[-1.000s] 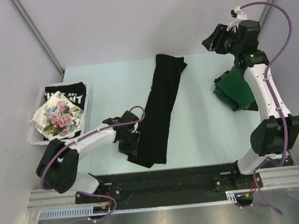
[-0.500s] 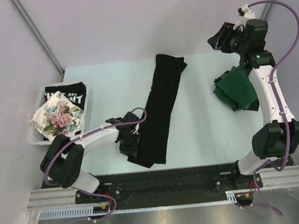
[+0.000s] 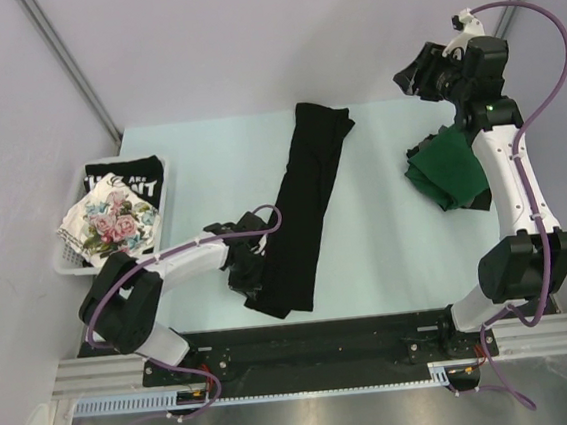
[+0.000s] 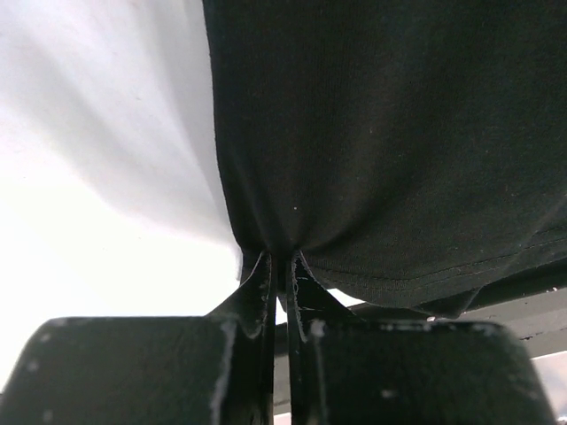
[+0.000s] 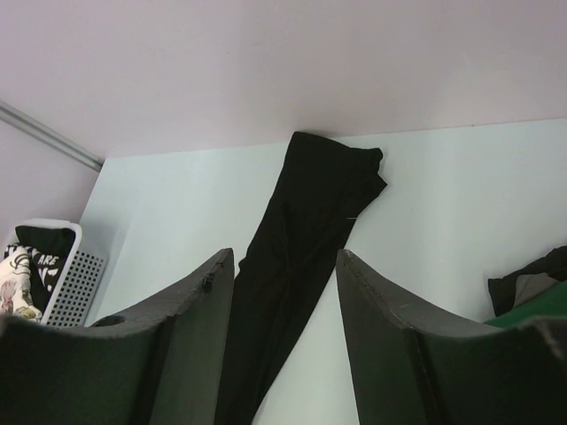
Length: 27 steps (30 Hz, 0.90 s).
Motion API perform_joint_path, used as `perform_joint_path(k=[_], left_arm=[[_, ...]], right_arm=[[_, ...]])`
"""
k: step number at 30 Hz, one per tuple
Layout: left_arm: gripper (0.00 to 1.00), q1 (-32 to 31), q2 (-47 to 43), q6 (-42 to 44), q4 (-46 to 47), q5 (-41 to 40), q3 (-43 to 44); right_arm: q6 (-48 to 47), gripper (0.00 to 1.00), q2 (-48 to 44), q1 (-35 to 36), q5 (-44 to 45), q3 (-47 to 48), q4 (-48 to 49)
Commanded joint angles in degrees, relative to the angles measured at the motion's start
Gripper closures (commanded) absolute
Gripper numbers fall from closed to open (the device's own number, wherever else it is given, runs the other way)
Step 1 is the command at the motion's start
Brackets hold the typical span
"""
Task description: Fold and stack the t-shirts
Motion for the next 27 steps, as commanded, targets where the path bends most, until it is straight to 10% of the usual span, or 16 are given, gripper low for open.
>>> perform_joint_path(k=[1, 27], left_arm=[[0.98, -1.3, 2.6, 0.6, 0.1, 3.6, -0.1], [0.98, -13.7, 12.2, 6.1, -3.9, 11.9, 16.2]], right_arm=[[-0.1, 0.45, -2.4, -0.2, 0.1, 0.3, 1.0], [3.8, 0.45, -1.6, -0.8, -1.3, 0.1, 3.9]])
